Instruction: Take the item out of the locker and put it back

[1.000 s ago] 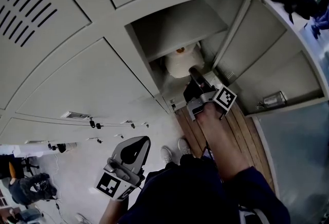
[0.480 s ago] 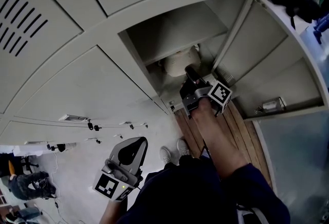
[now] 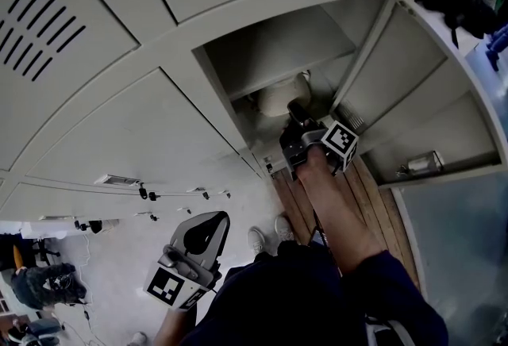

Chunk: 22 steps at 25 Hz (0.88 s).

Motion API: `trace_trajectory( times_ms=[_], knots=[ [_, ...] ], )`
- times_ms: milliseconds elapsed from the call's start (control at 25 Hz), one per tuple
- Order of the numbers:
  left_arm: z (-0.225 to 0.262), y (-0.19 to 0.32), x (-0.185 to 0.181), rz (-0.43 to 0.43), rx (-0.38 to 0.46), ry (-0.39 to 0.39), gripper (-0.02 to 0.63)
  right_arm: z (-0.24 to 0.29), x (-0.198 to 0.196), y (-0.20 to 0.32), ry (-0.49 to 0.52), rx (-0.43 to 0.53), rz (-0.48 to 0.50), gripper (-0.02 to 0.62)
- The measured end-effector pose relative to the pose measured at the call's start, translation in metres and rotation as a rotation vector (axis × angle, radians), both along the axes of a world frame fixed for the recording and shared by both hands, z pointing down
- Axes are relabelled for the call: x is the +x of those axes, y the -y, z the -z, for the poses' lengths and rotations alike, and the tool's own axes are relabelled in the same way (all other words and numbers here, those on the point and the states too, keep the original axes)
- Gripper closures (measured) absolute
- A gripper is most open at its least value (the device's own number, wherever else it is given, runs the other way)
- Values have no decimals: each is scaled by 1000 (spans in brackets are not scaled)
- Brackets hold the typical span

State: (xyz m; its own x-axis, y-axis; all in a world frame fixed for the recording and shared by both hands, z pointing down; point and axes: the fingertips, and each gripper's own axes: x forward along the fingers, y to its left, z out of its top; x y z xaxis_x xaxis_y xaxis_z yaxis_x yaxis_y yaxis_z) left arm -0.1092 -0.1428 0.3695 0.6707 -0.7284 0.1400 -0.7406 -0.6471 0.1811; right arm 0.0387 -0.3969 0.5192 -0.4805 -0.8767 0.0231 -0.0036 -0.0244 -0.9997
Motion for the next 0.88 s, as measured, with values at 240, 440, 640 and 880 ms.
trace_trajectory(
  times_ms=[240,440,640,880],
  knots=[
    [0,-3,-3,-7,1,-4,601,-2,-3,-5,-12,-22,15,575],
    [0,-7,-4,-19,4,-10,601,2,-2,-10,-20,-11,9,539],
    [1,-11,-7,-26,4,-17,601,4,2,-17,-26,-10,-10,528],
    [3,-20,-7,-46,15,-25,601,5,7,-29,-38,-6,-22,511]
  ],
)
